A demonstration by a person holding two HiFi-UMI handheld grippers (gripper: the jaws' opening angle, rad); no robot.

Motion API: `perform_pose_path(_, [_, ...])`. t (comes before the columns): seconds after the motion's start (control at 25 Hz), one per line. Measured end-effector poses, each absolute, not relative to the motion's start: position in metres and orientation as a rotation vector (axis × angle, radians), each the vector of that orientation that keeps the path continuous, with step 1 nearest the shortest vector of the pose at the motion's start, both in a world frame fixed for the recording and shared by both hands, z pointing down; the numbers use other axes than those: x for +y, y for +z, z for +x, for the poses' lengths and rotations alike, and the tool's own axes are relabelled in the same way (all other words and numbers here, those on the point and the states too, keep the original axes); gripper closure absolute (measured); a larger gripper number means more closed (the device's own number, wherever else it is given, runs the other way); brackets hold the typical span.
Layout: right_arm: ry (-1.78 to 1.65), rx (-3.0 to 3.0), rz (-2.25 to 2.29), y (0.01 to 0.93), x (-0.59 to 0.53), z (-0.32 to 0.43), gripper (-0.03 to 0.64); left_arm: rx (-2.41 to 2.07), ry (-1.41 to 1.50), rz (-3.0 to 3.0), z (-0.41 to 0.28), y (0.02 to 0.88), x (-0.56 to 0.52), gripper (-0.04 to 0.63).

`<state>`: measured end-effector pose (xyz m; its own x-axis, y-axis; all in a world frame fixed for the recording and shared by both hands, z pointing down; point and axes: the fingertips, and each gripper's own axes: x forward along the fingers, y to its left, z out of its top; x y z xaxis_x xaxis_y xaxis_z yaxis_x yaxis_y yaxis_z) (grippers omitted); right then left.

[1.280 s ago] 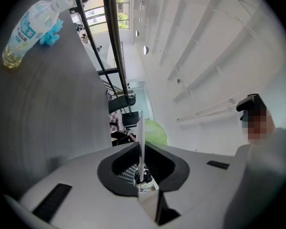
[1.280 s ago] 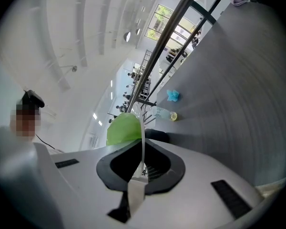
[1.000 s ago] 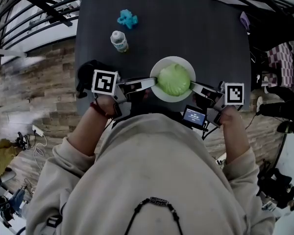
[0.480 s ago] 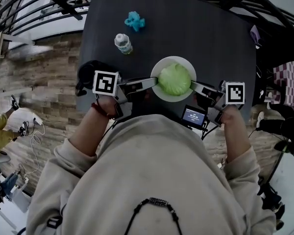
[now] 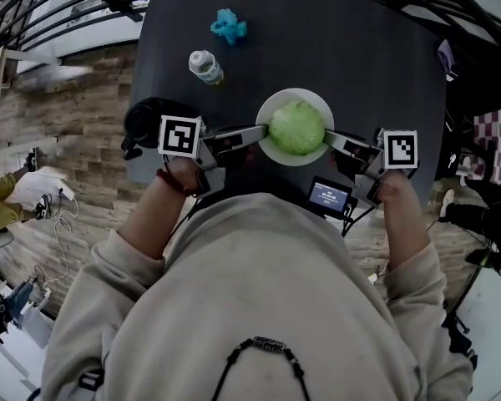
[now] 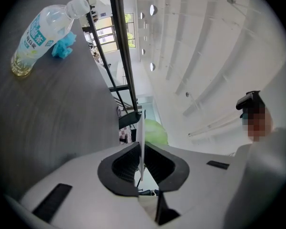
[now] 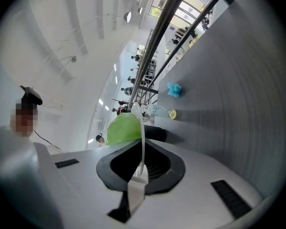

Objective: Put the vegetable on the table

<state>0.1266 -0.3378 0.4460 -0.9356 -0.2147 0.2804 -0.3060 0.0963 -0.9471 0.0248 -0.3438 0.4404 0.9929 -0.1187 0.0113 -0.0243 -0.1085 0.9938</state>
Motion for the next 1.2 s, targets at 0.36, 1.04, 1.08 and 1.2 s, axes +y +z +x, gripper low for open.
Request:
perform_pose_path(0.36, [2.022,-2.231,0.524,0.487,-0.340,0.135,0.592,-0.162,-0.008,1.673,0.036,0.490,-0.346,0.574])
perform_pose_path(1.04, [2.083,-2.192,0.522,0.549,-0.343,0.144,0.592,-0.232,0.058,1.678,0.048,0.552,-0.350,0.577])
perform_pose_path(1.08, [2.086,-2.188,0.524,0.553,-0.343,0.144,0.592,-0.236,0.062,1.673,0.049,0.557,-0.350,0.578])
perform_pose_path(1.2, [2.079,-2.167,0.544,0.567,-0.345,0.149,0.592,-0.243,0.059,1.659,0.050,0.568,-0.352,0.578])
